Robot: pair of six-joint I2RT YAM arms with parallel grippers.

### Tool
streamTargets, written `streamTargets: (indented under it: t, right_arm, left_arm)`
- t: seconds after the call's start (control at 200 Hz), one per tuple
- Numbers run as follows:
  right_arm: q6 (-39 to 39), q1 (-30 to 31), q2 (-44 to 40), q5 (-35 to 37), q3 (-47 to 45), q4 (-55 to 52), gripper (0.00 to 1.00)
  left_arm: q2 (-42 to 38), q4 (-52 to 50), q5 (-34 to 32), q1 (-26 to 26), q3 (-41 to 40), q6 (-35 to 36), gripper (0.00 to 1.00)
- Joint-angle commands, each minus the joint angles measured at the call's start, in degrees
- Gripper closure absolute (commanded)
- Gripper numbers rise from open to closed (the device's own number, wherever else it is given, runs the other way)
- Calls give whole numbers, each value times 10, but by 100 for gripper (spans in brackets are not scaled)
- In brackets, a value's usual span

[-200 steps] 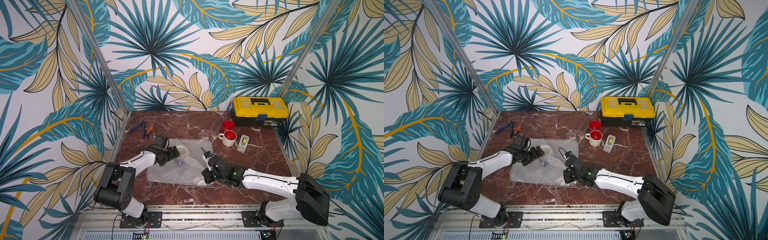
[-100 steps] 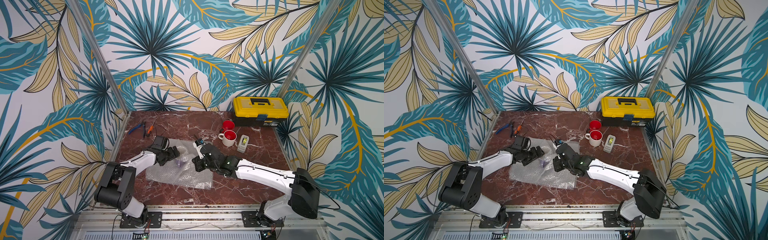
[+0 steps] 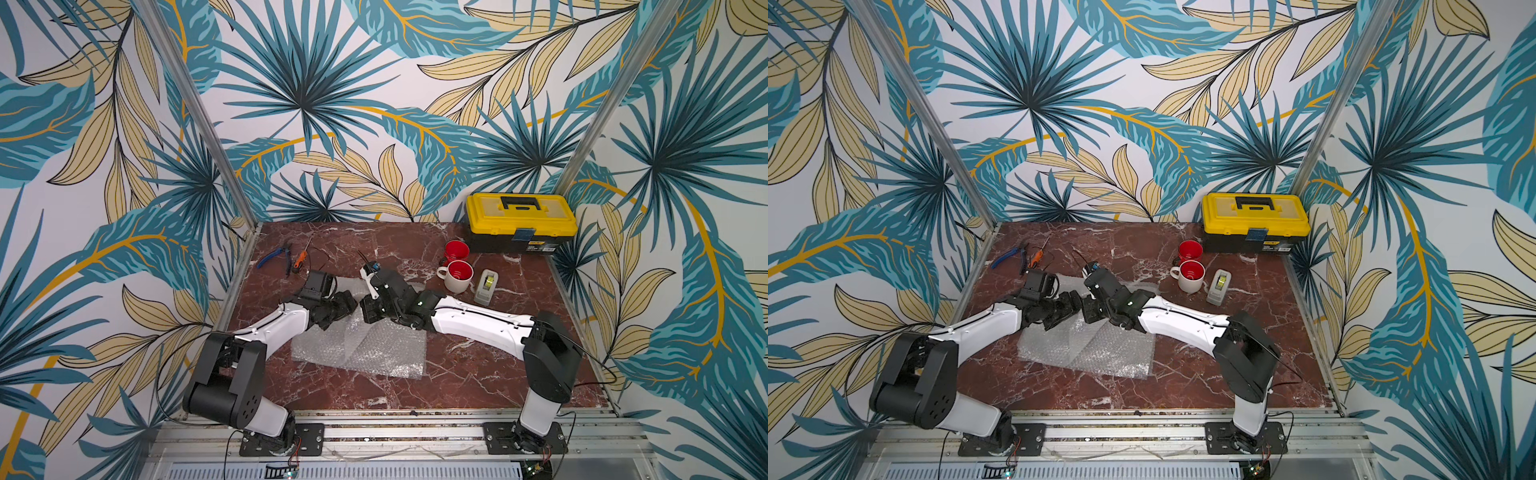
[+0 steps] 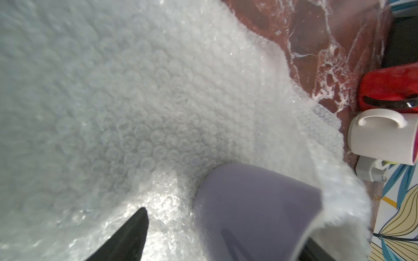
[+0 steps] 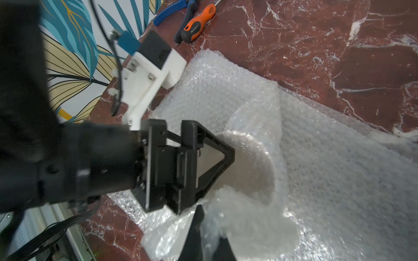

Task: Wrap mugs in bubble wrap
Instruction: Wrap the mug in bubble wrap.

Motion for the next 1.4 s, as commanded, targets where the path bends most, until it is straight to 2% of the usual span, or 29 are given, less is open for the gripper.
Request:
streamTargets:
  t: [0.0,0.215,0.325,0.486,0.691,1.076,1.147,1.227,1.322,1.397]
  right_arm:
    - [15,-10,26,-28,21,-32,93]
    - [26,-21,82,-64,71,-74,92]
    - [35,-25,106,-70,92,-93,92]
    - [53,-32,129,-80,112,-108,92]
    - [63,-37,142,-102,128,-118,90]
    - [61,-41,126,-129,133,-115,88]
    - [56,-42,110,-131,128,-109,84]
    - [43,-43,78,-115,110,-97,74]
    - [28,-44,34,-75,79,-89,60]
    - [15,-45,7,-29,57,-93,56]
  left_arm:
    - [-49,-6,-12,2,-15,1,18]
    - [-125,-37,-44,4,-33,6,17]
    - [-159,-32,-26,3,-56,16,11]
    - [-189,-6,18,3,-97,33,11]
    - [-170,3,26,3,-104,38,11]
    - [-88,3,-11,3,-75,26,12]
    - [-80,3,-16,3,-72,21,12]
    - [-72,3,-15,3,-69,17,12]
    - [-68,3,-15,3,-67,17,12]
    - [-67,3,-14,3,-66,17,12]
